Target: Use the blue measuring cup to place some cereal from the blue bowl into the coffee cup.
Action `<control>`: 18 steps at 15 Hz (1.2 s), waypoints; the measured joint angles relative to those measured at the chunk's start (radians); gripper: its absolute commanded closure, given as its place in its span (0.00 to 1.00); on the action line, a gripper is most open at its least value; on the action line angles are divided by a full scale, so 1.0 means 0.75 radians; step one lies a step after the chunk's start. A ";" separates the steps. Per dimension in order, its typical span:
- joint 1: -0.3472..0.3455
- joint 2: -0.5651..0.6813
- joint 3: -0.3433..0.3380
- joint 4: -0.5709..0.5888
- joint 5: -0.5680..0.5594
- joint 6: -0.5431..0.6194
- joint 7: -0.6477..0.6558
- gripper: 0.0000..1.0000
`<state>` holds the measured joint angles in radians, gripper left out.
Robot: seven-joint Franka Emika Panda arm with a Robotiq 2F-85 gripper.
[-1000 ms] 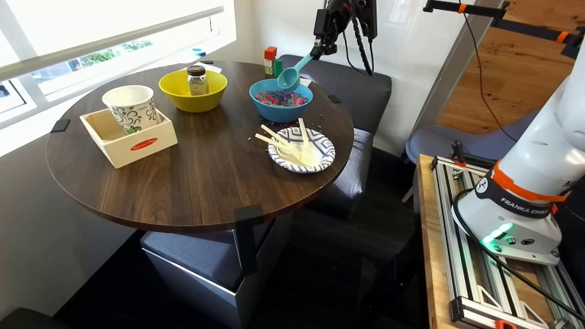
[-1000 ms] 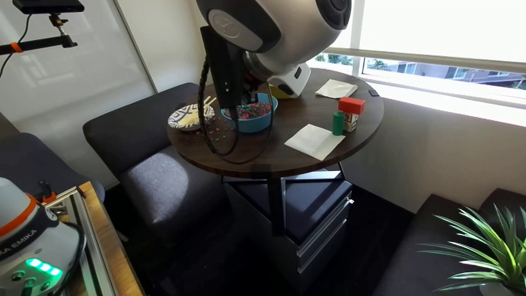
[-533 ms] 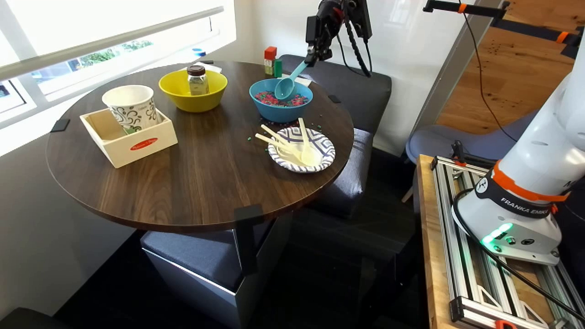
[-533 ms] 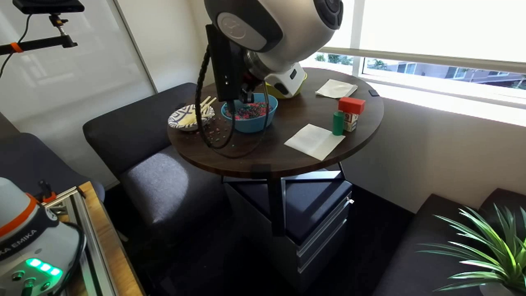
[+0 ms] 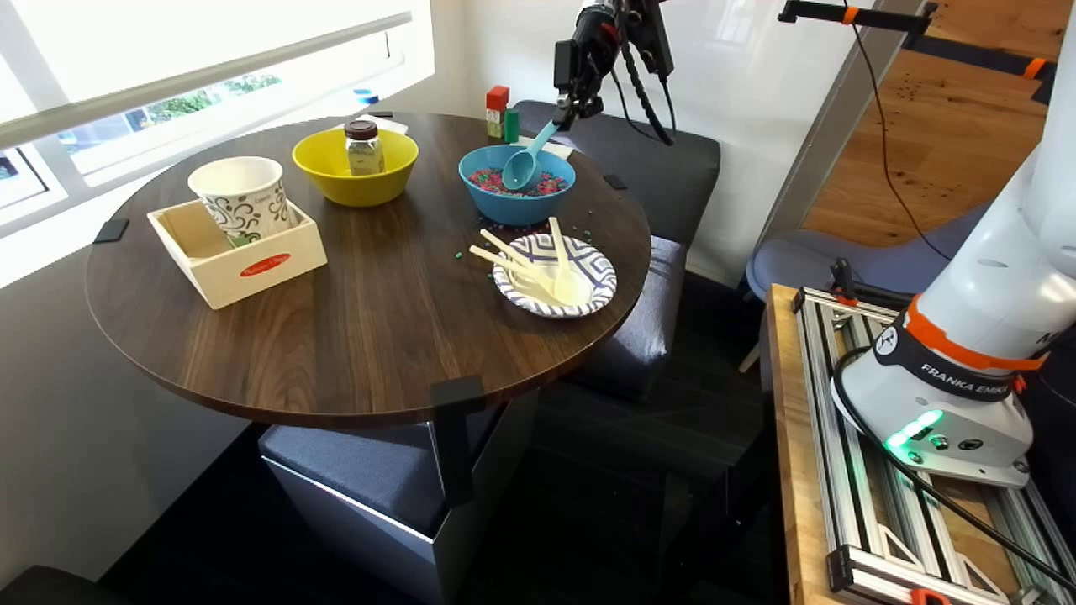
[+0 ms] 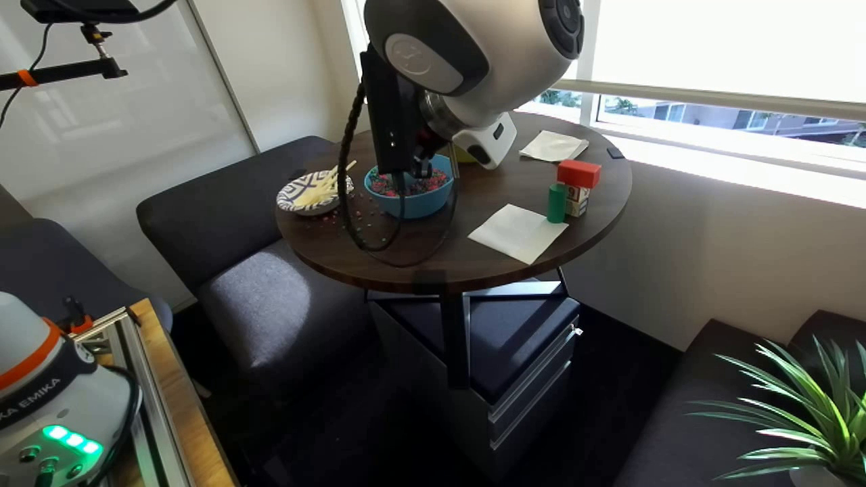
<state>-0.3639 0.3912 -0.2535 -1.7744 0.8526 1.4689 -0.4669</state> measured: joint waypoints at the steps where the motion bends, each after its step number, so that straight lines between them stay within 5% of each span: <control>1: -0.006 0.019 0.000 0.015 -0.005 -0.008 -0.011 0.98; 2: -0.014 0.042 0.000 0.033 -0.012 -0.022 -0.022 0.98; 3: -0.023 0.065 0.001 0.052 -0.013 -0.036 -0.035 0.66; 5: -0.043 0.109 0.003 0.093 -0.016 -0.064 -0.046 0.60; 13: -0.078 0.165 -0.012 0.203 -0.247 -0.004 -0.009 0.01; 18: -0.060 0.106 0.013 0.185 -0.279 0.378 0.054 0.00</control>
<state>-0.4089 0.4710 -0.2439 -1.6356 0.6431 1.7527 -0.4265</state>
